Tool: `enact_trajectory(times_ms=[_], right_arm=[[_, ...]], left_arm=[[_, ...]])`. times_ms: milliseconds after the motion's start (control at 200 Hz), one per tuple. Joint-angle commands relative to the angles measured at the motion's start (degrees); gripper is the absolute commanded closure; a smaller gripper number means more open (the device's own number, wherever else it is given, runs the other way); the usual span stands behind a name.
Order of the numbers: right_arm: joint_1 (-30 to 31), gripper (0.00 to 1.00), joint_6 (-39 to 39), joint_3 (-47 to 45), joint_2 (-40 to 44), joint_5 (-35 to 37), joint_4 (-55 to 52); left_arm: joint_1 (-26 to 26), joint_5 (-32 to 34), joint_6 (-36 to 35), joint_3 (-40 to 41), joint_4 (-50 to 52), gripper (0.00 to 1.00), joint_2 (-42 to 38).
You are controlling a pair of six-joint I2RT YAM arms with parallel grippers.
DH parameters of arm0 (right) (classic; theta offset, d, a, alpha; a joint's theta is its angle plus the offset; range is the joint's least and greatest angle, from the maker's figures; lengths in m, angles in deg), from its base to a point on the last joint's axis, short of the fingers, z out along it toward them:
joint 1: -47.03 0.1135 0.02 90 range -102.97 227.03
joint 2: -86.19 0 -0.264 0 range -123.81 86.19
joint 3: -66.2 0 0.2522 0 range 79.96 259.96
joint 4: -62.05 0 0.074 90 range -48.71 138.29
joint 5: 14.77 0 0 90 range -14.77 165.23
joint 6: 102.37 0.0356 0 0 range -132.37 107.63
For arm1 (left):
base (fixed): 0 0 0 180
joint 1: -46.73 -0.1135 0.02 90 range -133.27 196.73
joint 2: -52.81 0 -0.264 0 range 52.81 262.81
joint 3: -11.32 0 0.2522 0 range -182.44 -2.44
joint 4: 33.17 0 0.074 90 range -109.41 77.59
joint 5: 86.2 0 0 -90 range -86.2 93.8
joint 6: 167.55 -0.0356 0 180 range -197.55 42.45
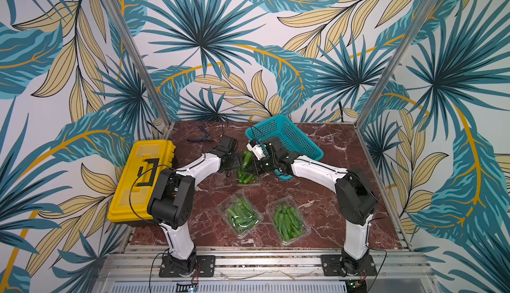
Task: Take small green peppers out of containers
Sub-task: Place the green pepper in the packing box, then pick up the green pepper from the packing box.
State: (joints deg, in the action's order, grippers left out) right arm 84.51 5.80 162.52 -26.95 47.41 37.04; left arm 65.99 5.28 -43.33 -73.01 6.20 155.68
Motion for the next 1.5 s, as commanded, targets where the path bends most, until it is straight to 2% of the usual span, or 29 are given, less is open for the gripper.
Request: enact_trajectory(times_ms=[0,30,245,891,1497], right_arm=[[-0.11,0.73,-0.47,-1.87,-3.80,2.70,-10.12],[-0.12,0.71,-0.24,-2.26,-3.57,3.42,-9.81],[-0.10,0.70,-0.09,-3.28,-1.13,6.81,-8.72],[-0.08,0.69,1.08,-4.01,3.28,8.92,-4.33],[0.89,0.69,0.22,4.02,-7.34,6.86,-10.83]], left_arm=[[0.29,-0.42,0.05,-3.16,-1.79,0.16,-1.53],[0.25,-0.43,0.00,-3.19,-1.72,0.16,-1.50],[0.27,-0.72,-0.29,-3.49,-1.26,0.16,-1.36],[1.59,-0.97,-1.52,-4.40,-1.09,0.16,-1.18],[1.79,-1.04,-1.70,-4.40,-1.13,0.16,-1.18]])
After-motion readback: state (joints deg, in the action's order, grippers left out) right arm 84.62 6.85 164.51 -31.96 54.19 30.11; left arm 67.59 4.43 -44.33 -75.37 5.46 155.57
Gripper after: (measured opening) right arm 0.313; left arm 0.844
